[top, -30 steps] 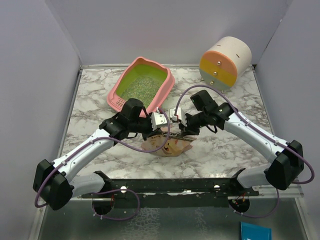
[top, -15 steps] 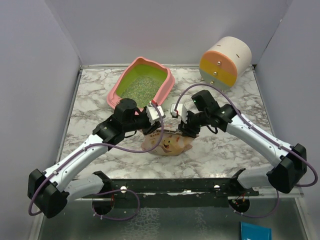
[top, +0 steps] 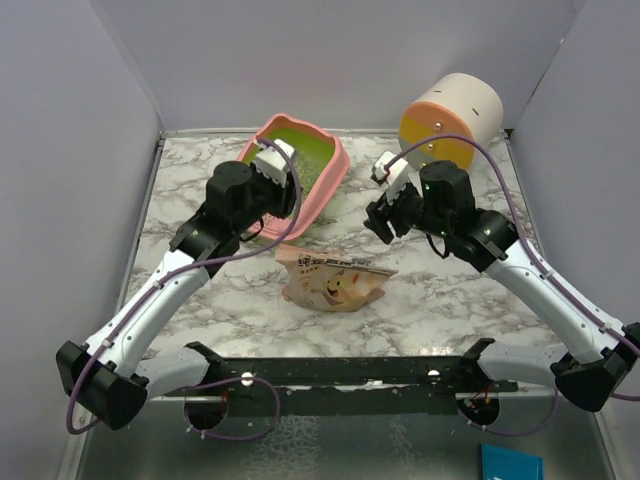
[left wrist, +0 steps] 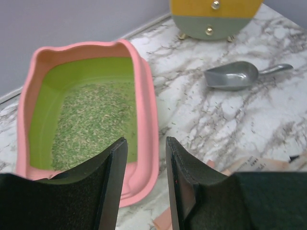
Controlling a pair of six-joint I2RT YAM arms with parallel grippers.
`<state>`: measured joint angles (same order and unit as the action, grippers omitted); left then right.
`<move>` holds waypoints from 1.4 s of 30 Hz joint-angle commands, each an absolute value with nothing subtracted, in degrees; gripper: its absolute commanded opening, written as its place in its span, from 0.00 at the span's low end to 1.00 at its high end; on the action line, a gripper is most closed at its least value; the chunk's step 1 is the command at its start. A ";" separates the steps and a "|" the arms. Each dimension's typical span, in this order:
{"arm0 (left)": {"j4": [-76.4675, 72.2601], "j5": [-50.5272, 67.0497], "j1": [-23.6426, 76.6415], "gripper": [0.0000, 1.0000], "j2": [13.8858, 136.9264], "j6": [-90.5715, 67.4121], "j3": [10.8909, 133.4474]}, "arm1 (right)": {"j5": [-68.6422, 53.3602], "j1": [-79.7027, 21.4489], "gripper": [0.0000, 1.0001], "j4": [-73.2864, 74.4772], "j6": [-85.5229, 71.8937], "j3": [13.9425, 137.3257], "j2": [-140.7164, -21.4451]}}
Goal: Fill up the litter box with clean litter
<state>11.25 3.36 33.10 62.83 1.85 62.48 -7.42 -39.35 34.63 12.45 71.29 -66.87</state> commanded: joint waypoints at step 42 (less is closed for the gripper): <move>8.70 12.63 -6.11 0.51 54.85 -40.58 46.04 | -30.56 -0.70 0.62 13.35 -24.43 56.74 -60.09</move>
<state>6.94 18.28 -6.79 57.04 -38.81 45.80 -33.23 -0.91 15.18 -23.57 55.11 -60.40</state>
